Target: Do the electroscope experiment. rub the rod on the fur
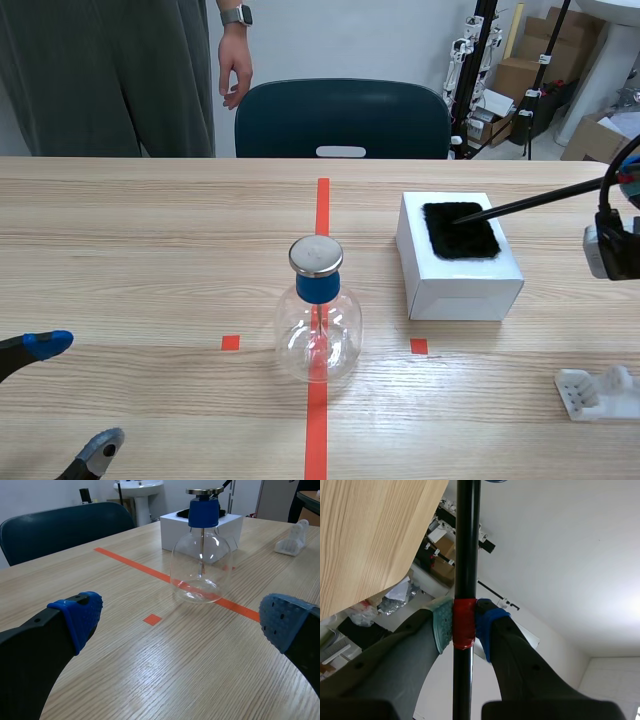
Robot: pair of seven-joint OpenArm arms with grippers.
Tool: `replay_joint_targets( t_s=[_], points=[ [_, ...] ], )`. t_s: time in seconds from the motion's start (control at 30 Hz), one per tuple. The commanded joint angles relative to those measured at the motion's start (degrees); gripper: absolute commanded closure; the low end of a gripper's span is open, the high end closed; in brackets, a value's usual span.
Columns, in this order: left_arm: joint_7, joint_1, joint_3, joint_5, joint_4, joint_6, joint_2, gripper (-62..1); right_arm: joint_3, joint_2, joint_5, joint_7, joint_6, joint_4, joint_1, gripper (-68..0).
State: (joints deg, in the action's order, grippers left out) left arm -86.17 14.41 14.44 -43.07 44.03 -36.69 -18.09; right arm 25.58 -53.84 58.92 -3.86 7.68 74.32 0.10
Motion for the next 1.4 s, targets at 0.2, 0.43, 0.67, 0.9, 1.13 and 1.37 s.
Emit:
replay_joint_targets(
  t_s=[0.2, 0.43, 0.67, 0.9, 1.13, 1.37],
  points=[
    [-2.86, -0.15, 0.37, 0.61, 0.7, -0.07, -0.04, -62.3, -0.42, -1.05, 1.27, -8.11, 0.44, 0.63, 0.7, -0.2],
    [-2.86, -0.15, 0.37, 0.61, 0.7, -0.07, -0.04, -62.3, -0.42, -1.57, 0.55, -0.2, -0.09, 0.44, 0.66, -0.2],
    [-2.86, -0.15, 0.37, 0.61, 0.7, -0.07, -0.04, -62.3, -0.42, -1.84, 0.24, 0.15, -0.02, 0.09, 0.68, -0.2],
    [-2.86, -0.15, 0.37, 0.61, 0.7, -0.07, -0.04, -62.3, -0.42, -1.7, 0.79, -3.67, 0.37, 0.79, 0.68, -0.2],
    [-2.86, -0.15, 0.37, 0.61, 0.7, -0.07, -0.04, -62.3, -0.42, -1.9, -1.14, 4.48, -0.28, 0.09, 0.68, -0.2],
    [-2.86, -0.15, 0.37, 0.61, 0.7, -0.07, -0.04, -62.3, -0.42, -1.86, -1.07, -4.57, 0.04, 0.44, 0.7, -0.2]
  ],
)
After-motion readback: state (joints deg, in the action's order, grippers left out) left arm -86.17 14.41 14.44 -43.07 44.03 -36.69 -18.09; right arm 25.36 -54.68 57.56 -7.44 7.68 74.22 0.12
